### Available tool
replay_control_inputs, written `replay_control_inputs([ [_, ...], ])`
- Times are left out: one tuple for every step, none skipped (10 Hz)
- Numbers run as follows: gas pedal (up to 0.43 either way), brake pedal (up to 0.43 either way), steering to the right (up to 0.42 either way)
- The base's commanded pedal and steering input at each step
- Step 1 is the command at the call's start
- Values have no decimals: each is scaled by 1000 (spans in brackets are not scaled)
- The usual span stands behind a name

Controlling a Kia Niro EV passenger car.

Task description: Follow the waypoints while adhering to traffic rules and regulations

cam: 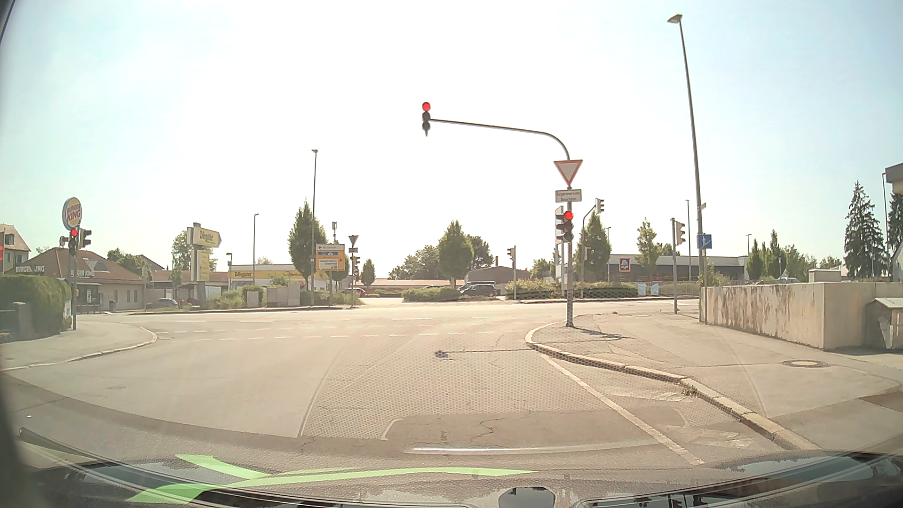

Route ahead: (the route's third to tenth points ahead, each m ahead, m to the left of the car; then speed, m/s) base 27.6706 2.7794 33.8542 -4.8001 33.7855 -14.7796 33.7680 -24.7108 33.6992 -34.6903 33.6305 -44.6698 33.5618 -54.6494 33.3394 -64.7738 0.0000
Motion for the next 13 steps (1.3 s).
replay_control_inputs([
  [0, 311, -16],
  [0, 311, -16],
  [0, 311, -16],
  [0, 311, -16],
  [0, 311, -16],
  [0, 311, -16],
  [0, 311, -16],
  [0, 311, -16],
  [0, 311, -16],
  [0, 311, -16],
  [0, 311, -16],
  [0, 311, -16],
  [0, 311, -16],
])
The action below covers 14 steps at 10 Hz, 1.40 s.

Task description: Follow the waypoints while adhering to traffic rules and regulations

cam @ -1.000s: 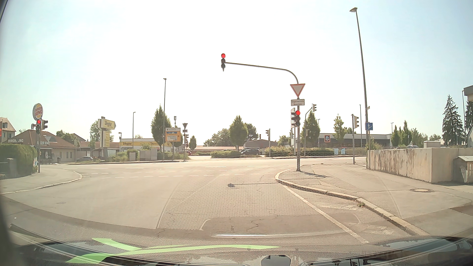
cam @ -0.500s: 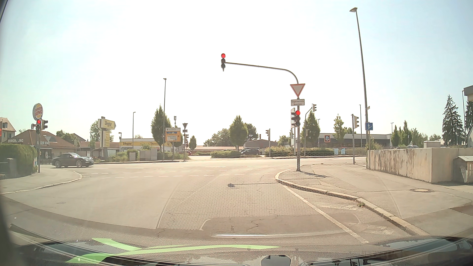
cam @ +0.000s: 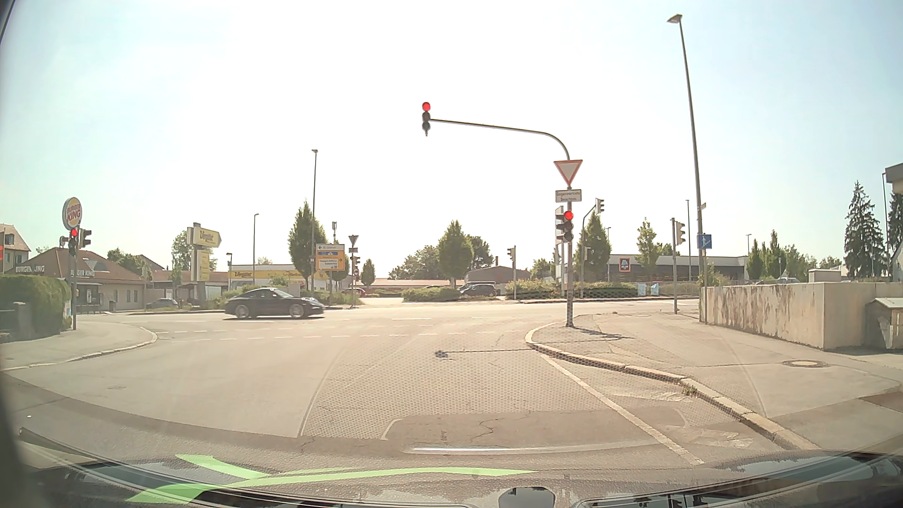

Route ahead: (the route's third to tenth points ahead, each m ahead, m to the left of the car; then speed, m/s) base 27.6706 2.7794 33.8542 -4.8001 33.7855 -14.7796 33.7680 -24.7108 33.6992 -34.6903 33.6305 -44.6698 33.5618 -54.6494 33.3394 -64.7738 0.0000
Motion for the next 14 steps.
replay_control_inputs([
  [0, 311, -16],
  [0, 311, -16],
  [0, 311, -16],
  [0, 311, -16],
  [0, 311, -16],
  [0, 311, -16],
  [0, 311, -16],
  [0, 311, -16],
  [0, 311, -16],
  [0, 311, -16],
  [0, 311, -16],
  [0, 311, -16],
  [0, 311, -16],
  [0, 311, -16],
])
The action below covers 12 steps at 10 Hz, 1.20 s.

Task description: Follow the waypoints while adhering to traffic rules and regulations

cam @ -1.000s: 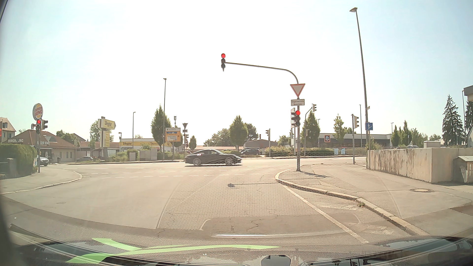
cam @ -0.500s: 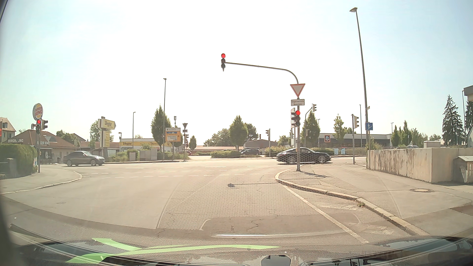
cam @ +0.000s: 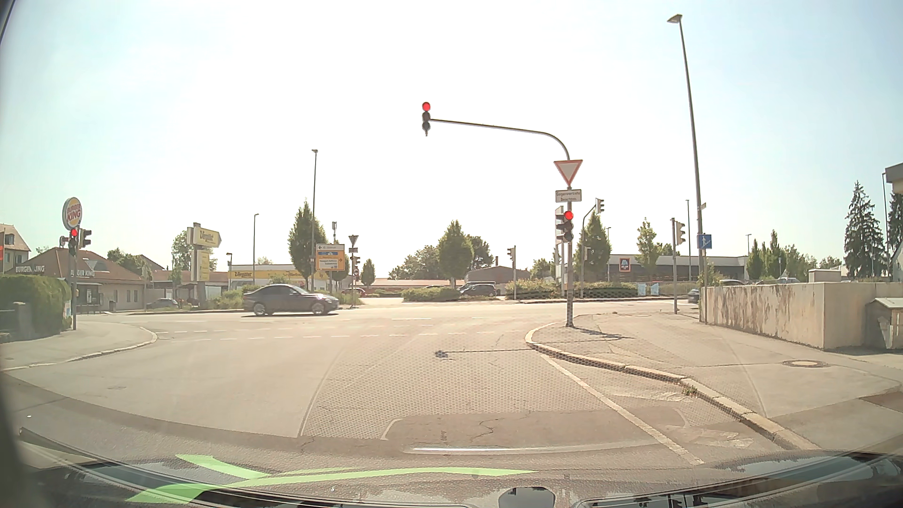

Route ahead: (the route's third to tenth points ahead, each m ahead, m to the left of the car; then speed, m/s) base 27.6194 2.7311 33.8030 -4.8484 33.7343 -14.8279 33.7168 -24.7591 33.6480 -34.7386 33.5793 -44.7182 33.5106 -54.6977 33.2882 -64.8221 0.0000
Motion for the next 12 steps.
replay_control_inputs([
  [0, 311, -16],
  [0, 311, -16],
  [0, 311, -16],
  [0, 311, -16],
  [0, 311, -16],
  [0, 311, -16],
  [0, 311, -16],
  [0, 311, -16],
  [0, 311, -16],
  [0, 311, -16],
  [0, 311, -16],
  [0, 311, -16],
])
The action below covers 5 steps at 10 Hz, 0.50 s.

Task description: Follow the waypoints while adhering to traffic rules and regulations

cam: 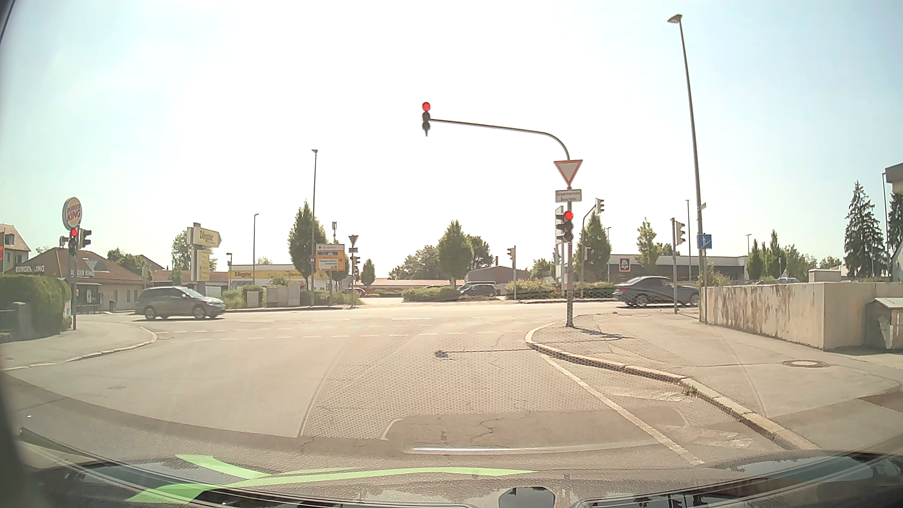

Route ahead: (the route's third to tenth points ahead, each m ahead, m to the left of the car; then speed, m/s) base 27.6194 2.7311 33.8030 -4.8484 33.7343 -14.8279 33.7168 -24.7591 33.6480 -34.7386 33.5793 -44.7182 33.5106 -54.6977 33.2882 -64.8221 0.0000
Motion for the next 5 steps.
replay_control_inputs([
  [0, 311, -16],
  [0, 311, -16],
  [0, 311, -16],
  [0, 311, -16],
  [0, 311, -16],
])
